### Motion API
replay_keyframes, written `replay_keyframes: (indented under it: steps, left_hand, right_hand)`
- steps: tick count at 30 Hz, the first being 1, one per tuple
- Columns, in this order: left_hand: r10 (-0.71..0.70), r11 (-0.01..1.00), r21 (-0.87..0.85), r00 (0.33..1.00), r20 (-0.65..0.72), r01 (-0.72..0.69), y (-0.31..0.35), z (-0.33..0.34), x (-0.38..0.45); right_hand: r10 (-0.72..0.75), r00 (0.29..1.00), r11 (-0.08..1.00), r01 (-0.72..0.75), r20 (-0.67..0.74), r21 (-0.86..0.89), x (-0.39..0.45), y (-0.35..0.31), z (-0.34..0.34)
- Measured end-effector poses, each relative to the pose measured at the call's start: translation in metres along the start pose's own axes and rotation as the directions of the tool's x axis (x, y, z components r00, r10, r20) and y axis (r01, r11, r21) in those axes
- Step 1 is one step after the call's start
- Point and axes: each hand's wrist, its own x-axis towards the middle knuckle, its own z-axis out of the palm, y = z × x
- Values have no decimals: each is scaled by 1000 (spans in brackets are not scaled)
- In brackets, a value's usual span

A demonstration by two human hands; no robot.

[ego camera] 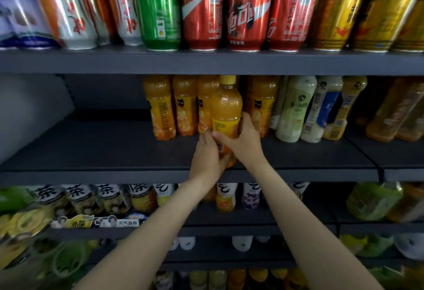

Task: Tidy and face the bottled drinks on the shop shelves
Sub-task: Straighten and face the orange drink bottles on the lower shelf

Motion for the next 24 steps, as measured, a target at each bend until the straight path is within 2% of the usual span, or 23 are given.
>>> replay_keyframes:
  steps: [1,3,5,6,8,9,11,13,14,16,18,20,22,23,24]
  left_hand:
    - [-8,999,-50,998,59,11,-1,-7,-1]
    - [-26,990,-135,981,192,52,-7,-24,-1]
    - [-101,962,-202,924,370,186,-17,-39,-5]
    - [-135,921,-266,873,469,285,-19,-46,-9]
    - [-107,802,-422,797,595,422,-21,-55,-18]
    - [-80,775,-468,800,594,425,-17,-56,-21]
    - [-74,843,-435,870,487,316,-6,-56,-23]
    - [-80,955,-264,975,209,135,1,-55,-23]
    - [-36,984,-169,997,70,47,3,-55,-24]
    - [111,993,-32,992,-51,-113,3,-58,-27]
    - [235,971,43,971,-51,-233,4,-63,-31]
    - [268,963,17,963,10,-268,8,-68,-31]
    - [174,981,-116,974,143,-159,10,-75,-29]
    - [95,969,-245,966,240,-34,8,-79,-27]
    - [15,904,-406,936,351,138,7,-84,-27]
  right_hand:
    - [-1,1000,1000,0,-19,-28,0,-4,1]
    - [73,997,996,-72,-14,43,-3,-5,-5]
    - [179,982,955,-188,58,231,-14,-8,-17]
    - [209,972,904,-235,111,357,-20,-11,-21]
    - [228,954,777,-299,195,555,-31,-19,-27]
    - [227,951,739,-309,210,599,-34,-23,-30]
    - [256,950,718,-312,181,622,-36,-31,-33]
    - [334,937,763,-333,103,553,-36,-37,-38]
    - [377,922,765,-363,87,533,-37,-40,-39]
    - [457,881,701,-440,120,562,-42,-45,-37]
    - [529,841,610,-471,116,637,-47,-47,-32]
    - [576,815,557,-453,70,696,-49,-48,-31]
    - [566,823,546,-412,42,730,-49,-48,-33]
    - [545,838,554,-394,39,734,-49,-49,-35]
    - [515,856,564,-374,40,736,-48,-50,-38]
